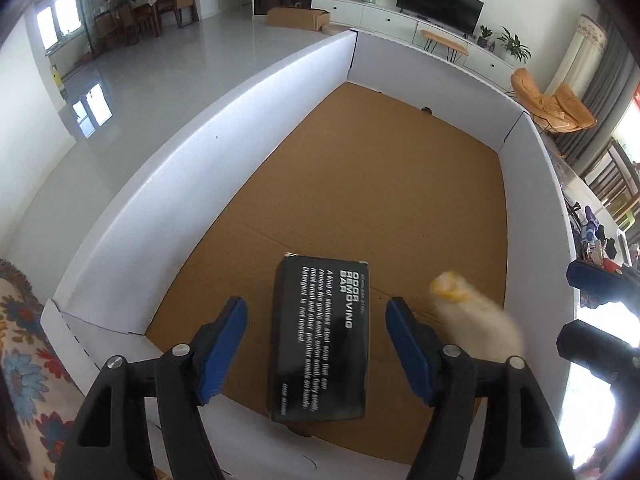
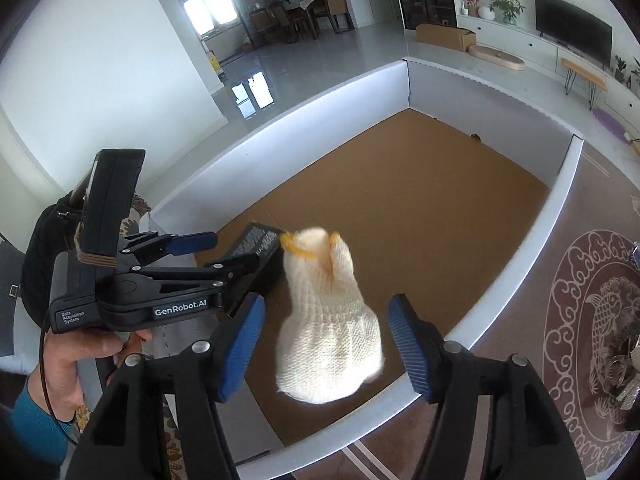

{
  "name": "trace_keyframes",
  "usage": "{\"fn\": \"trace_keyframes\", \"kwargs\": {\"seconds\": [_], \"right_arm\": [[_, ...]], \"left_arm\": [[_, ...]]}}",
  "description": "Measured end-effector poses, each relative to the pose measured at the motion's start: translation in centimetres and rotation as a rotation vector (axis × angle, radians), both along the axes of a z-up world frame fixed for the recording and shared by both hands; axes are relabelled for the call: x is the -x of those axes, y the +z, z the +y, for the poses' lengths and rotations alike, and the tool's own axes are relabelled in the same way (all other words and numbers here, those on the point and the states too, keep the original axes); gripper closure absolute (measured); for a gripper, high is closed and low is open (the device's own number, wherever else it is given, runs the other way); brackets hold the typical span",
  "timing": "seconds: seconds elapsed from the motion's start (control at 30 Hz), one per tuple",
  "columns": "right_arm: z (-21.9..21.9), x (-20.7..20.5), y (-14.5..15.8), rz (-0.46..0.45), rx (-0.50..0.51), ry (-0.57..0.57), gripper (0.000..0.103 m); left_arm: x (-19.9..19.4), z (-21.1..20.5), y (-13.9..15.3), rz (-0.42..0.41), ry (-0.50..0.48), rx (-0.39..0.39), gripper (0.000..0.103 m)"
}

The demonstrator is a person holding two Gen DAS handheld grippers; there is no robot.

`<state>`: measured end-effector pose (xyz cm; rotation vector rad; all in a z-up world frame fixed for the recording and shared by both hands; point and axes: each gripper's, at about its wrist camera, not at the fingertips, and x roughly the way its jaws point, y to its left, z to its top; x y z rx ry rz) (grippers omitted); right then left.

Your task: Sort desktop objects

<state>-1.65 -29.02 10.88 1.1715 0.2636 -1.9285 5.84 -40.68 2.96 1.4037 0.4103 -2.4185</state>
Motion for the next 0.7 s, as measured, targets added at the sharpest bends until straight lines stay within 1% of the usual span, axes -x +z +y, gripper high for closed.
{"fn": "trace_keyframes", "kwargs": {"seconds": [0.03, 0.07, 0.13, 0.2, 0.23, 0.3, 0.37, 0.4, 0.47, 0.53, 0.57, 0.63, 0.7], "right_arm": [[0.3, -0.2, 0.2, 0.010, 0.007, -0.004, 0.027], [0.6, -0.2, 0.4, 0.017, 0.022, -0.009, 0.024], [2.0, -0.1, 1.1, 0.042, 0.059, -0.028, 0.021], [4.2, -0.4, 2.1, 0.093, 0.092, -0.059, 0.018], [5.7, -0.4, 2.5, 0.128, 0.105, -0.083, 0.013], [9.5, -0.6, 2.8, 0.201, 0.125, -0.145, 0.007], [13.9, -0.5, 1.9, 0.250, 0.115, -0.230, 0.006], [16.4, -0.8, 1.4, 0.262, 0.097, -0.280, 0.006], [21.5, -1.0, -0.7, 0.273, 0.028, -0.401, 0.006], [26.8, -0.6, -3.2, 0.256, -0.069, -0.522, 0.006], [29.4, -0.4, -4.6, 0.241, -0.125, -0.578, 0.006], [34.1, 0.2, -7.2, 0.190, -0.200, -0.675, 0.006], [38.5, 0.5, -9.0, 0.148, -0.249, -0.754, 0.006]], "left_arm": [[-0.1, 0.2, 0.3, 0.012, 0.008, 0.008, 0.022], [-0.3, 0.5, 0.6, 0.029, 0.013, 0.019, 0.022], [0.1, 1.4, 1.6, 0.067, 0.004, 0.035, 0.022], [0.3, 3.1, 2.7, 0.109, -0.027, 0.052, 0.022], [0.3, 4.4, 3.4, 0.131, -0.055, 0.060, 0.022], [0.2, 7.4, 4.9, 0.174, -0.129, 0.070, 0.022], [0.2, 11.2, 6.5, 0.218, -0.231, 0.057, 0.022], [0.2, 13.2, 7.3, 0.239, -0.285, 0.044, 0.022], [-0.1, 17.6, 8.3, 0.277, -0.389, 0.016, 0.020], [-0.6, 22.0, 8.7, 0.294, -0.477, -0.014, 0.005], [-0.3, 24.1, 8.3, 0.289, -0.512, -0.030, 0.004], [0.9, 27.9, 6.6, 0.260, -0.568, -0.045, 0.004], [2.8, 30.9, 3.9, 0.204, -0.582, -0.031, 0.004]]}}
